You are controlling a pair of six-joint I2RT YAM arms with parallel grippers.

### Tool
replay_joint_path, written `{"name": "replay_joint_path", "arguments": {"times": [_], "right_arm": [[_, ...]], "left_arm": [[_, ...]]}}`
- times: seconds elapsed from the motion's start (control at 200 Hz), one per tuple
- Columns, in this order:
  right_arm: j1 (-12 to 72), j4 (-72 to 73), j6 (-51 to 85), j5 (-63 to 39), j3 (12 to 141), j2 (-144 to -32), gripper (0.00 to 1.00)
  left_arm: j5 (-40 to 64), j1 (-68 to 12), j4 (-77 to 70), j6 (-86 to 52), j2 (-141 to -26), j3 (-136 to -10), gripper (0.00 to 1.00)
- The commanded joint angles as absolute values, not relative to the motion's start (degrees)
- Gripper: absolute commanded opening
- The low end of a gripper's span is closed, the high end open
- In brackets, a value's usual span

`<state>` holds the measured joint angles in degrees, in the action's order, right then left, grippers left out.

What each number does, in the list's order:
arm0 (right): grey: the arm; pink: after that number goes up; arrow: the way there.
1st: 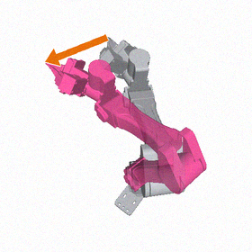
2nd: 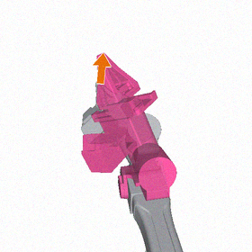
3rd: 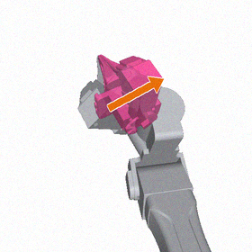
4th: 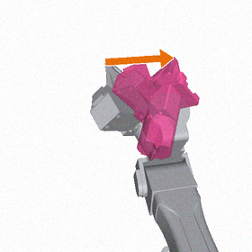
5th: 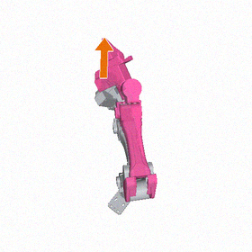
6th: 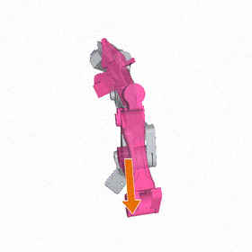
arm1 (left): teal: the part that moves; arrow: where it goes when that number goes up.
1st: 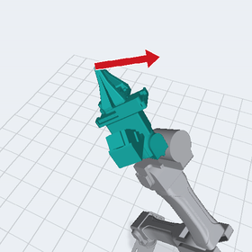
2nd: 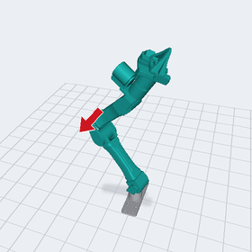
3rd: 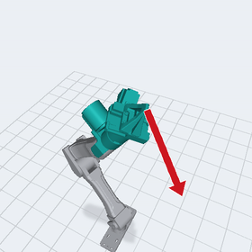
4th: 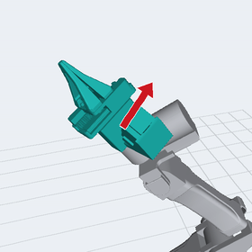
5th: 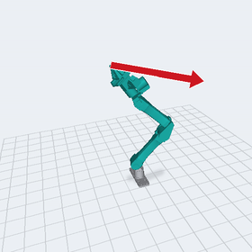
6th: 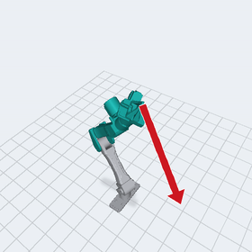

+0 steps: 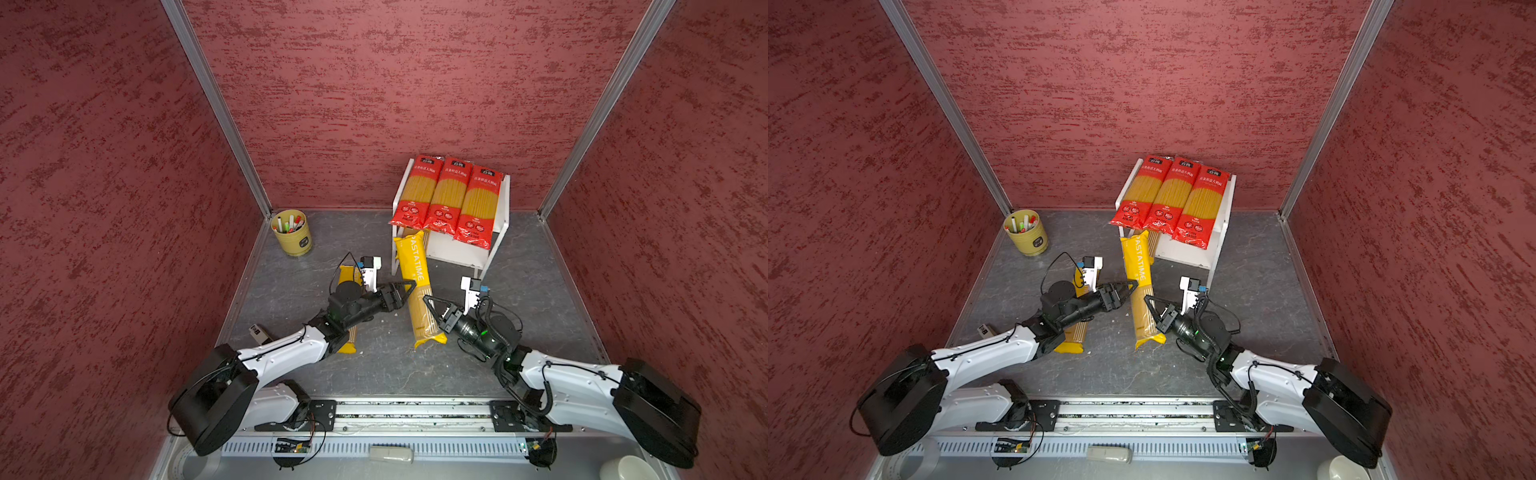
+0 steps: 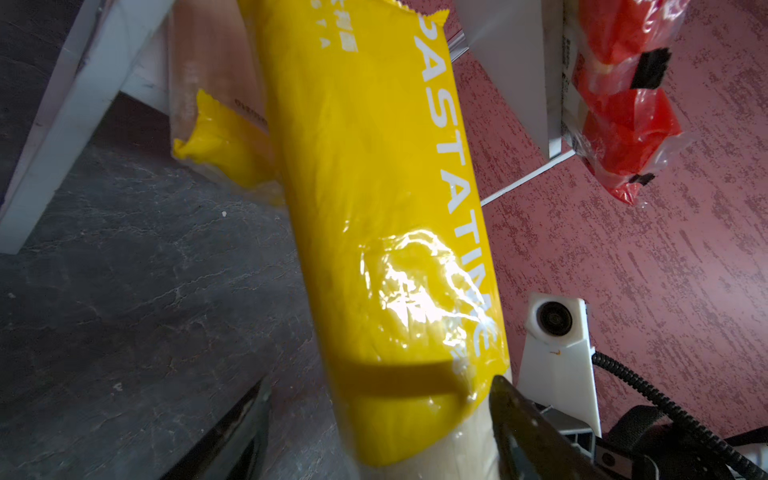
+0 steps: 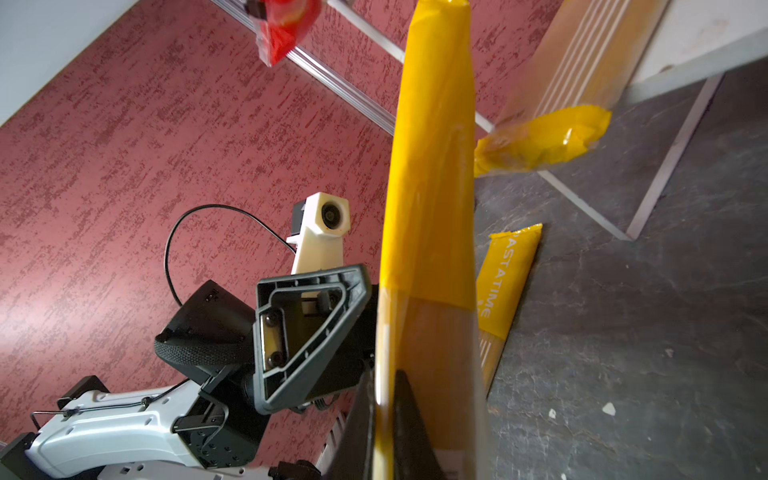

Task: Arrange pasta packages on shelves
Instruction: Pick up the pasta bag from the center of the table.

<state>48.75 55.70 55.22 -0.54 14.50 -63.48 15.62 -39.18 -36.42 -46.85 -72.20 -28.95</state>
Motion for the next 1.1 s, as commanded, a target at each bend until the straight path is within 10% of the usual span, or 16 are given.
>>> {"name": "replay_joint_path", "arguments": {"times": [0.0, 0.797, 1.097], "right_arm": [[47.97, 70.33, 56.45, 3.06, 15.34, -60.59, 0.0], [41.3, 76.43, 63.57, -2.69, 18.22, -65.01, 0.0], [40.12, 79.75, 67.1, -2.2, 17.25, -69.29, 0.0]], "left_arm": [[17.6, -39.15, -40.92, -47.41, -75.1, -31.5, 0.8], [26.95, -37.75, -48.27, -50.19, -87.57, -40.11, 0.81], [28.47, -38.06, -50.8, -51.37, -90.87, -43.3, 0.6]]}}
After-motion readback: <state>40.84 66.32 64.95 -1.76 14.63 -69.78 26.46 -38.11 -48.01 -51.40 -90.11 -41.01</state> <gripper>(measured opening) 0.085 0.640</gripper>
